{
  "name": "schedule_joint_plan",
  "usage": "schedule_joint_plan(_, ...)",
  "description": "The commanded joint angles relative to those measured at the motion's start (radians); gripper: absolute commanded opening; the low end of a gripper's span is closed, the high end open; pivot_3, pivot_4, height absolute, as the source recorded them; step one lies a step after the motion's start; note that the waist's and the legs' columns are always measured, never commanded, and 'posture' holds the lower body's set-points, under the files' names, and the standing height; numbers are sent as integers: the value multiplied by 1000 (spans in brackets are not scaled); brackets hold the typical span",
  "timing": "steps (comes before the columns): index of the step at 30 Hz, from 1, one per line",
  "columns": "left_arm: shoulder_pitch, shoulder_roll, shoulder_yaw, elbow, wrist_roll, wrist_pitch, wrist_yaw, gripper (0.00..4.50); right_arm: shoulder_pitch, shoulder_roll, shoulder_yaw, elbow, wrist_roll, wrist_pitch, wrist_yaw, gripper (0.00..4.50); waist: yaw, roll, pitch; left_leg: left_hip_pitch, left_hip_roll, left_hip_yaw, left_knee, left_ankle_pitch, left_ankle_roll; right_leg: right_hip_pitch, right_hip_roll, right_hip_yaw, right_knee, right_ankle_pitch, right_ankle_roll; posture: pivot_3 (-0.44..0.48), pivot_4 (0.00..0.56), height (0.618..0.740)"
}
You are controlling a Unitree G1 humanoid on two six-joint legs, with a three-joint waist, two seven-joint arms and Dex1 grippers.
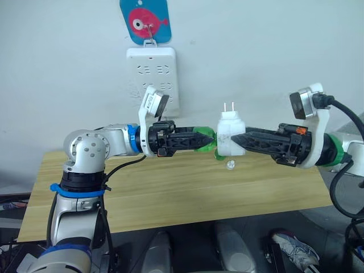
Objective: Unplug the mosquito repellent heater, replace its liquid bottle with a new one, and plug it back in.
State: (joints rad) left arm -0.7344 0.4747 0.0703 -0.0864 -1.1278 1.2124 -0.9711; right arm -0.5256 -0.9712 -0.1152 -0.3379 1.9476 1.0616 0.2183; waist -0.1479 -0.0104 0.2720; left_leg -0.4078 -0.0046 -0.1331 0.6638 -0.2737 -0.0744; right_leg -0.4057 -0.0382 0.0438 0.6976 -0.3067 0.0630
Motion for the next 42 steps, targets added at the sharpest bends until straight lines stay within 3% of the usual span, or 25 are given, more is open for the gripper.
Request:
schedule_joint_plan(1,1,-47,-45,-46,3,-32,-20,2303,-41,-11,26,-1,25,36,36,2947,2,0,0,0,0,0,0,0,0,0,0,0,0,0,0,-237,239,734)
schedule_joint_plan(2,6,-53,-47,-45,9,-39,-22,2303,-47,-14,25,12,25,46,43,2947,3,0,0,0,0,0,0,0,0,0,0,0,0,0,0,-238,239,734)
schedule_joint_plan(7,20,-76,-47,-29,34,-68,-20,2303,-63,-33,23,57,25,76,43,4500,4,0,0,-1,0,0,0,0,0,0,0,0,0,0,0,-241,238,734)
schedule_joint_plan(23,10,-171,10,50,14,-96,68,2303,10,-125,-23,31,25,96,49,4500,5,0,0,-1,0,0,1,0,1,0,0,-1,0,0,0,-254,232,734)
schedule_joint_plan(29,-24,-215,48,98,23,-109,132,2303,148,-144,-98,-187,-244,81,201,4500,6,0,0,-1,0,0,1,0,0,0,0,-1,0,0,0,-259,227,734)
schedule_joint_plan(33,-31,-198,48,106,13,-82,124,2303,287,-184,-143,-269,-507,22,356,3739,7,0,0,-1,-1,0,1,0,0,0,0,0,0,0,0,-266,227,734)
schedule_joint_plan(36,-37,-173,47,108,-7,-43,105,2303,362,-210,-133,-228,-768,-106,422,2675,5,-1,-1,-1,-1,0,1,0,-1,0,0,-1,0,0,0,-272,226,734)
schedule_joint_plan(42,-45,-147,44,98,-46,32,79,2303,265,-156,-29,-61,-1074,-327,562,516,-5,0,-1,0,-1,1,2,1,-2,0,0,0,1,0,1,-280,223,734)
